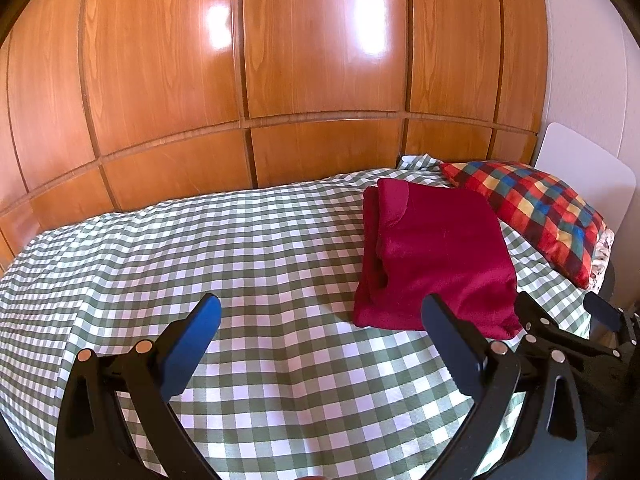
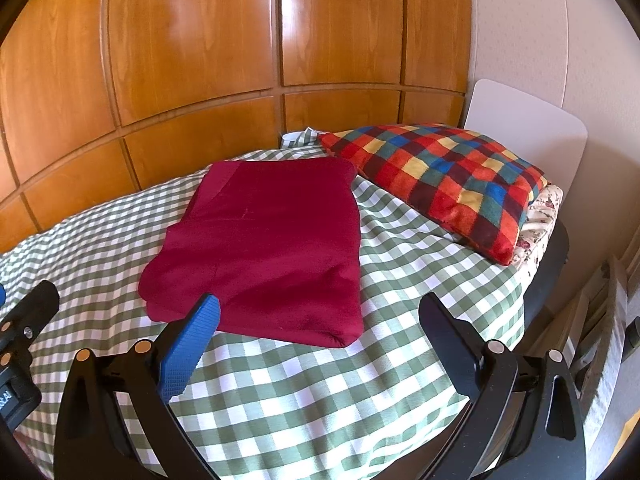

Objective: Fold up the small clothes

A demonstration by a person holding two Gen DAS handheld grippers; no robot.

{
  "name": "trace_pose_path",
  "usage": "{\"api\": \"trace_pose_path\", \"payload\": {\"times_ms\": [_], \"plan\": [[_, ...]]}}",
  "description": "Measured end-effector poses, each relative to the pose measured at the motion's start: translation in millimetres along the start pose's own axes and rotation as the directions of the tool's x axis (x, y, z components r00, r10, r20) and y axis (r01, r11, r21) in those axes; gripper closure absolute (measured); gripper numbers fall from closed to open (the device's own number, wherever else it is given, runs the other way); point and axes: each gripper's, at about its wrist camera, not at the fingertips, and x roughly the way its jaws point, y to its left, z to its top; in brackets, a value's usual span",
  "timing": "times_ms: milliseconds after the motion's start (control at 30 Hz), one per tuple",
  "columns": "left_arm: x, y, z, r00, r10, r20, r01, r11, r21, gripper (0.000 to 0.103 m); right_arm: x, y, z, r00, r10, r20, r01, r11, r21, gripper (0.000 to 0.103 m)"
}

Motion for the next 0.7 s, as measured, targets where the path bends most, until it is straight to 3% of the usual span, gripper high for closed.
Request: {"api": "trace_pose_path", "payload": {"times_ms": [367, 467, 700], "plan": [[2.8, -4.0, -2.6, 1.0, -0.002, 0.004, 0.001, 1.0, 0.022, 0.004, 6.4, 3.1, -1.1, 1.0, 0.008, -0.019, -0.008, 1.0, -0.013, 0.004], [8.3, -2.9, -3.8, 1.0, -0.02, -0.024, 0.02, 1.0, 0.011, 0.004, 9.0, -2.1, -1.1, 1.0, 0.005, -0.022, -0.005, 1.0, -0.005, 0.004], [25.0, 9.2, -13.3, 0.996, 0.013, -0.085, -0.015, 1.0, -0.023, 0.003, 16.8, -18.5, 7.4, 0.999, -0.037, -0.016, 0.037, 0.999, 0.022, 0.004]]}}
